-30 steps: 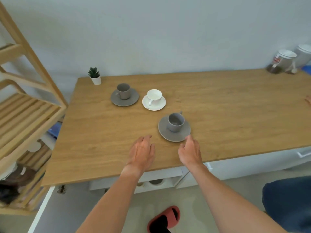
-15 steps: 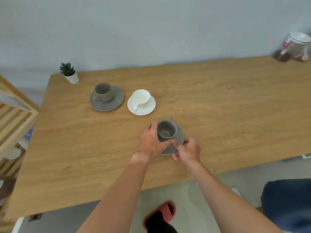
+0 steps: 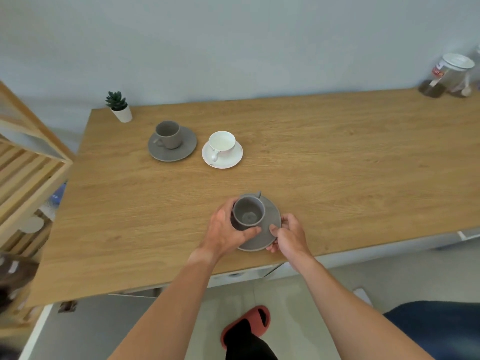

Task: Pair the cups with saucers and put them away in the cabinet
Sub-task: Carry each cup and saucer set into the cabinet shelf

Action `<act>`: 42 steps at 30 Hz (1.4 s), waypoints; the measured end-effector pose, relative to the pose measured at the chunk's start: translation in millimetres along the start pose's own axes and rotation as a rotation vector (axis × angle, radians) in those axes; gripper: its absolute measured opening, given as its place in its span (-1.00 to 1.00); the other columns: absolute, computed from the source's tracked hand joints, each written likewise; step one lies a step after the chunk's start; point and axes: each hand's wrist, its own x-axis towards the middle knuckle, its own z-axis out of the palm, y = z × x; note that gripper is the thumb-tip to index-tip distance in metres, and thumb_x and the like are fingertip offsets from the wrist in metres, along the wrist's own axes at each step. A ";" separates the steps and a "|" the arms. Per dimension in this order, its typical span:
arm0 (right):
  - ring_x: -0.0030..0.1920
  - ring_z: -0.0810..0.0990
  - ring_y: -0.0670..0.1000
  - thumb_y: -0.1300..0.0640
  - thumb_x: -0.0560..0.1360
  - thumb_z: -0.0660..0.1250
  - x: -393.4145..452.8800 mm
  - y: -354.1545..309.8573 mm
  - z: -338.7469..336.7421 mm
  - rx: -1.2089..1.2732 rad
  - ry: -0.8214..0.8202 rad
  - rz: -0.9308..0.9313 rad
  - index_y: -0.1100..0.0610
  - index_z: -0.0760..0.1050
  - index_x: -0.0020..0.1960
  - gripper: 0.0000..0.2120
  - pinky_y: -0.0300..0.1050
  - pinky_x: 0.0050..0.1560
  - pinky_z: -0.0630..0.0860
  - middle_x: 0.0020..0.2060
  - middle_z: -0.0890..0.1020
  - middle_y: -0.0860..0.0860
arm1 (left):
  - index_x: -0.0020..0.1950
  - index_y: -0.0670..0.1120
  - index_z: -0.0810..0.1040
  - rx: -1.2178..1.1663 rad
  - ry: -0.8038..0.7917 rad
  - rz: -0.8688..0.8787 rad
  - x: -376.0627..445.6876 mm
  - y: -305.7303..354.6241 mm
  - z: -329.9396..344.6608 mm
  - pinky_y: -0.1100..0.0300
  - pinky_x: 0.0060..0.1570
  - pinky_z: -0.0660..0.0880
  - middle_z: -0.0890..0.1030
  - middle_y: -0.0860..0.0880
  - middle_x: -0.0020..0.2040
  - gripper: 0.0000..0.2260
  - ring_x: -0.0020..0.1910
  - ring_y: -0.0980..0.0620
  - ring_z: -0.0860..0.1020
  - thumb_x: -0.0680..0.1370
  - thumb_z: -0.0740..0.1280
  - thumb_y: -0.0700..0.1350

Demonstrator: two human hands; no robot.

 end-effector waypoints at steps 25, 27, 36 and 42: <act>-0.43 0.53 0.05 0.39 0.58 0.23 -137.2 195.2 102.9 0.119 -0.109 0.171 0.19 0.44 0.02 -0.87 -0.20 -0.55 0.42 -0.30 0.59 0.15 | 0.28 0.11 0.42 0.089 -0.049 -0.137 -238.7 -158.4 0.8 0.16 0.23 0.44 0.51 0.20 0.20 -0.34 0.22 0.16 0.48 0.25 0.57 0.17; -0.39 0.54 0.06 0.40 0.58 0.22 -115.8 209.2 123.3 0.066 -0.152 0.201 0.19 0.43 0.05 -0.85 -0.23 -0.55 0.44 -0.28 0.59 0.14 | 0.28 0.06 0.43 0.076 -0.023 -0.175 -229.9 -185.4 3.4 0.23 0.17 0.42 0.51 0.21 0.15 -0.34 0.15 0.25 0.48 0.25 0.60 0.11; -0.41 0.58 0.12 0.33 0.52 0.24 31.2 260.0 224.2 -0.178 -0.152 0.156 0.06 0.41 -0.04 -0.83 -0.17 -0.53 0.44 -0.16 0.63 0.28 | 0.31 0.01 0.44 0.050 0.132 -0.290 -130.7 -314.5 12.6 0.10 0.23 0.51 0.58 0.06 0.19 -0.28 0.22 0.05 0.53 0.21 0.62 0.03; -0.27 0.67 0.19 0.22 0.56 0.33 94.9 263.1 260.1 -0.222 -0.101 0.147 0.05 0.42 0.03 -0.88 -0.11 -0.44 0.61 0.09 0.62 0.24 | 0.33 -0.03 0.42 0.067 0.118 -0.308 -80.4 -354.3 7.6 0.29 0.17 0.49 0.57 0.07 0.19 -0.25 0.17 0.11 0.52 0.21 0.65 0.00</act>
